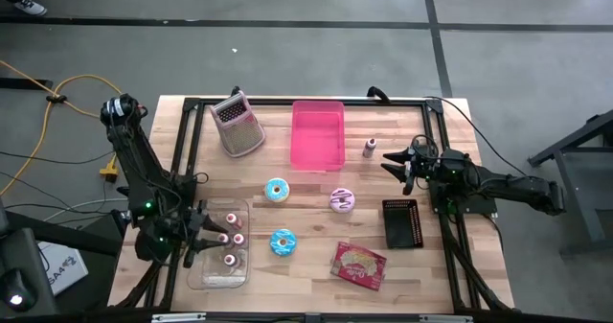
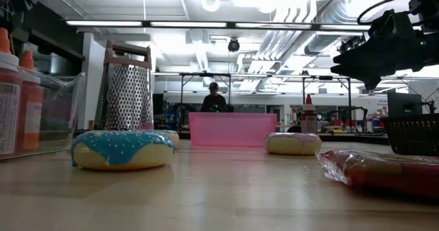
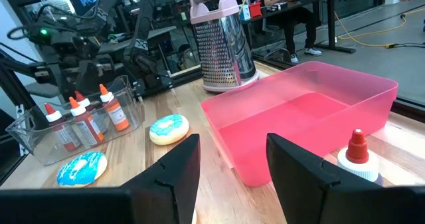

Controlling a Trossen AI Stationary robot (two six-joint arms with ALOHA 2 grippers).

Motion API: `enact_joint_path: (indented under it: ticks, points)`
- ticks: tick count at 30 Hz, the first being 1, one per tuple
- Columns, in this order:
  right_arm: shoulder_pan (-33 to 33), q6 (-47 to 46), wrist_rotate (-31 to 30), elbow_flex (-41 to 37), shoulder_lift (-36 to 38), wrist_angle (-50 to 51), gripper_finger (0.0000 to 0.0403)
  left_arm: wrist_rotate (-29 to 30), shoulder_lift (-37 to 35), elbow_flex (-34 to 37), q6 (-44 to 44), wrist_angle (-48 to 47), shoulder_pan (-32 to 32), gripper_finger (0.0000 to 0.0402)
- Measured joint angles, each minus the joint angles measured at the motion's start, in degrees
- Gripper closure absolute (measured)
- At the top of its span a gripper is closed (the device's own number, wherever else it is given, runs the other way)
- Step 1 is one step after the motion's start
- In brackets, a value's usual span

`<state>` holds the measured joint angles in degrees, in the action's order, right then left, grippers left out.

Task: Pick & Place Food Item
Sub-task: Put the red large food coloring bottle into the transparent bin

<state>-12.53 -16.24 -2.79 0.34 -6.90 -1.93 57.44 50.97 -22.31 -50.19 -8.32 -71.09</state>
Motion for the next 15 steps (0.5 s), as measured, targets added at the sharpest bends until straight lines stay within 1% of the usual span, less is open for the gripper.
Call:
enact_joint_path:
  ticks: [5,9,12,15]
  points:
    - [0.0,0.0,0.0,0.0,0.0,0.0,0.0243,2.5,-3.4,0.0,6.0,1.9,0.8,0.025]
    - [0.0,0.0,0.0,0.0,0.0,0.0,0.0243,2.1,-5.1,0.0,10.0,3.3,4.7,0.025]
    - [0.0,0.0,0.0,0.0,0.0,0.0,0.0243,-0.7,-5.6,0.0,15.0,6.1,9.5,0.025]
    - [0.0,0.0,0.0,0.0,0.0,0.0,0.0243,-5.1,-5.8,0.0,21.1,9.6,15.3,0.025]
